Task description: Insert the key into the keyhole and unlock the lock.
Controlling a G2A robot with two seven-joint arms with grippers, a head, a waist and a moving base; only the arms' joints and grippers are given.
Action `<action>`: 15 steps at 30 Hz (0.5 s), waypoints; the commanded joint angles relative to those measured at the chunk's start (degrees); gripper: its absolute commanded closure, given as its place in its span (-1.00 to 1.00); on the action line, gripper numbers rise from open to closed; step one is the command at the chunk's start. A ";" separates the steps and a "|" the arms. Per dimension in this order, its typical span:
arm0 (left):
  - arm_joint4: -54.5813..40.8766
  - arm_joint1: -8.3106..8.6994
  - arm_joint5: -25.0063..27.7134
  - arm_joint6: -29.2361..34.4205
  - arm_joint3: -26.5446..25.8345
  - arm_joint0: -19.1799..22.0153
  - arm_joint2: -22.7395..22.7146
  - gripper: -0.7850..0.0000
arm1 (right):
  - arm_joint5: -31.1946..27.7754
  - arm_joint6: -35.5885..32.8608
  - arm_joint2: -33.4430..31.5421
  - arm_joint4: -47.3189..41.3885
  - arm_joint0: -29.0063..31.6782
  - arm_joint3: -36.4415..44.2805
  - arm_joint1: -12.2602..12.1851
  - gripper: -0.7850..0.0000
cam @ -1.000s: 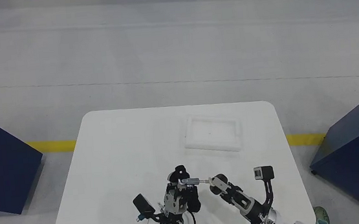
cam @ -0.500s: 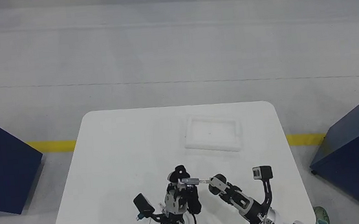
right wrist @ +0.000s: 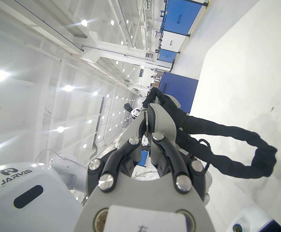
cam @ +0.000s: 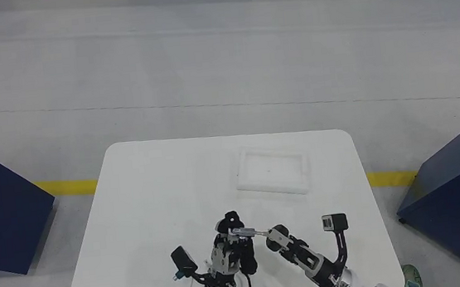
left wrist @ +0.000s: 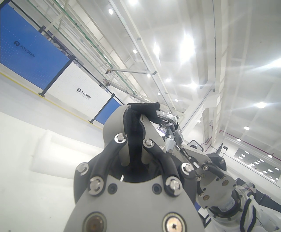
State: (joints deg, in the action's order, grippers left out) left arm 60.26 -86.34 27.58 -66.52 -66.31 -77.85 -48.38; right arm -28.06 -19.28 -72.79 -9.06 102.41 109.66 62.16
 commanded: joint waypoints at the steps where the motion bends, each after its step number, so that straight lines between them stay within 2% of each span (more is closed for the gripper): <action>1: 0.87 -0.05 -0.65 -0.82 0.06 0.04 -0.13 1.00 | 0.14 -0.08 0.10 -0.06 0.06 0.04 0.04 1.00; 8: 4.53 -0.32 -3.40 -3.96 1.20 0.60 -0.21 1.00 | 0.67 0.09 0.37 0.11 0.35 0.43 0.18 1.00; 15: 3.13 -0.70 -0.96 -3.13 1.95 0.69 0.25 1.00 | 0.90 0.10 0.58 0.05 0.32 0.44 0.33 1.00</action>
State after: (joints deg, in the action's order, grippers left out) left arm 63.50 -87.03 26.40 -69.83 -64.34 -77.16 -48.09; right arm -27.16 -19.14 -72.23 -8.93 102.75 110.12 62.47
